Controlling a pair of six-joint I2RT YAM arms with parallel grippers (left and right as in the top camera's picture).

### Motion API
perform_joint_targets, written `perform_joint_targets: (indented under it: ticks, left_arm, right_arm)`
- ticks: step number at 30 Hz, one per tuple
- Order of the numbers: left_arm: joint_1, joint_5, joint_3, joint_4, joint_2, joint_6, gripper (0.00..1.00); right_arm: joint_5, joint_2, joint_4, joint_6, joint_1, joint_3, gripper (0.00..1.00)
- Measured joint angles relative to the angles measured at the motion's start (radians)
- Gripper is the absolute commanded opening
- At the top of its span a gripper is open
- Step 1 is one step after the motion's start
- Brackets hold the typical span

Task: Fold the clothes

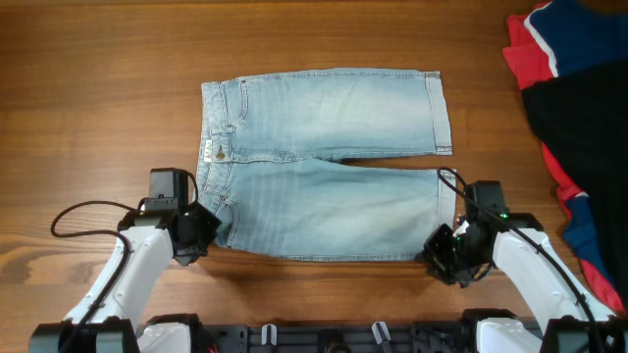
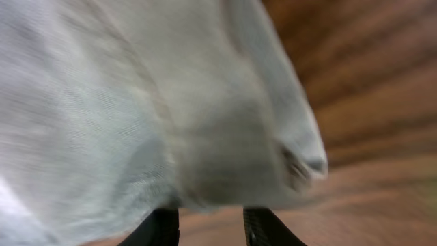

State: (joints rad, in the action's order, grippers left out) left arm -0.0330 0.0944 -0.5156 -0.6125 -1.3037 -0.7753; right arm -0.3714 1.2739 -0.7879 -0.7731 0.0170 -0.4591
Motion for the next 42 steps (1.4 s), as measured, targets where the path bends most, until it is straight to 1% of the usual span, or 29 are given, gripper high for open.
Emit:
perform_joint_targets:
  ticks: [4,7,12,16,19,23,26,31,36,42]
  left_arm:
    - [0.000,0.001,0.000,-0.003,0.000,0.000,0.08]
    - [0.000,0.003,0.000,-0.005,0.000,0.000,0.08]
    - [0.000,0.003,0.000,-0.006,0.000,0.000,0.08]
    - [0.000,0.003,0.000,-0.006,0.000,0.000,0.08]
    - [0.000,0.003,0.000,-0.006,0.000,0.000,0.08]
    - [0.000,0.003,0.000,-0.006,0.000,0.000,0.08]
    - [0.000,0.003,0.000,-0.006,0.000,0.000,0.08]
    - [0.000,0.004,0.000,-0.008,0.000,0.000,0.08]
    - [0.000,0.007,0.000,-0.009,0.000,0.000,0.09]
    - [0.000,0.008,0.000,-0.011,0.000,0.000,0.08]
  right_arm:
    - [0.001,-0.003,0.046,-0.078,0.000,0.001,0.30]
    - [0.002,-0.004,0.047,-0.098,0.000,0.002,0.33]
    - [0.002,-0.006,0.036,-0.146,0.000,0.001,0.34]
    - [0.005,-0.008,0.003,-0.151,0.000,0.002,0.35]
    - [0.025,-0.042,-0.027,-0.154,0.000,0.012,0.35]
    - [0.076,-0.146,-0.037,-0.175,0.000,0.012,0.38]
    - [0.122,-0.165,-0.042,-0.197,0.000,0.012,0.40]
    - [0.188,-0.165,-0.045,-0.253,0.000,0.012,0.41]
    - [0.218,-0.163,-0.019,-0.279,0.000,0.014,0.43]
    - [0.223,-0.093,0.030,-0.283,0.000,0.014,0.43]
